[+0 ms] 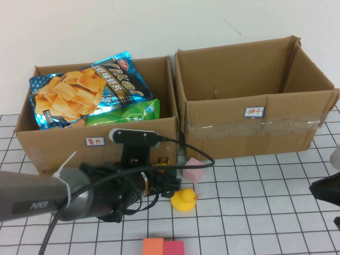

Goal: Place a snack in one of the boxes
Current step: Pick up the biscuit

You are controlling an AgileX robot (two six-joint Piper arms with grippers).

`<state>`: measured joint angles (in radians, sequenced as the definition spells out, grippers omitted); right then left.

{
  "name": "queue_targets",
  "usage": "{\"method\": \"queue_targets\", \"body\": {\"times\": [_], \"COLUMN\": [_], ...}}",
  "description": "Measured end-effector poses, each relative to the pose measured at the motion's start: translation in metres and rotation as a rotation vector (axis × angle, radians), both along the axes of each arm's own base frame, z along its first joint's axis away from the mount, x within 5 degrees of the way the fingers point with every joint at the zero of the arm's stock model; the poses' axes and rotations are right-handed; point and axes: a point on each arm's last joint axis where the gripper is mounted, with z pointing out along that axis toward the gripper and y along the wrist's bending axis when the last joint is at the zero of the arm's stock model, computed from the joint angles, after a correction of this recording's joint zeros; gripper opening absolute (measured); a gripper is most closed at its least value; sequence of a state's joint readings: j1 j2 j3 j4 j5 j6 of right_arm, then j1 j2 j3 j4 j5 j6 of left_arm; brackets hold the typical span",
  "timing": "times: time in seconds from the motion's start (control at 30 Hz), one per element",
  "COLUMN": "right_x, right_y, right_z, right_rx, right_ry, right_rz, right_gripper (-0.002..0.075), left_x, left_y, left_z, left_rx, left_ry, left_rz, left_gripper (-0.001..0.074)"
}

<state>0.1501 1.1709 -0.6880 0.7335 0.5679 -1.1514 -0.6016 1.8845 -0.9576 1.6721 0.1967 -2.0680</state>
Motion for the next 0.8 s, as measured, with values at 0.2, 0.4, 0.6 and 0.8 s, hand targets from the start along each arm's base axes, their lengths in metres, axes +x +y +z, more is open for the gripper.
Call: {"method": "queue_targets", "body": {"times": [0.2, 0.4, 0.6, 0.8], "right_x": [0.0, 0.0, 0.0, 0.0], "right_y": [0.0, 0.0, 0.0, 0.0], "right_z": [0.0, 0.0, 0.0, 0.0], "right_rx": [0.002, 0.004, 0.006, 0.008], "right_ry": [0.002, 0.002, 0.004, 0.004], "right_rz": [0.0, 0.0, 0.0, -0.001], "right_gripper": [-0.0001, -0.0001, -0.0001, -0.0001], "left_x": [0.0, 0.001, 0.001, 0.001], "left_y": [-0.001, -0.001, -0.002, -0.002], "left_z": [-0.002, -0.02, -0.021, -0.021], "left_rx": [0.011, 0.042, 0.043, 0.044], "left_ry": [0.001, 0.037, 0.039, 0.039], "left_rz": [-0.02, -0.026, -0.033, -0.034], "left_gripper": [0.0662, 0.0638, 0.063, 0.0499]}}
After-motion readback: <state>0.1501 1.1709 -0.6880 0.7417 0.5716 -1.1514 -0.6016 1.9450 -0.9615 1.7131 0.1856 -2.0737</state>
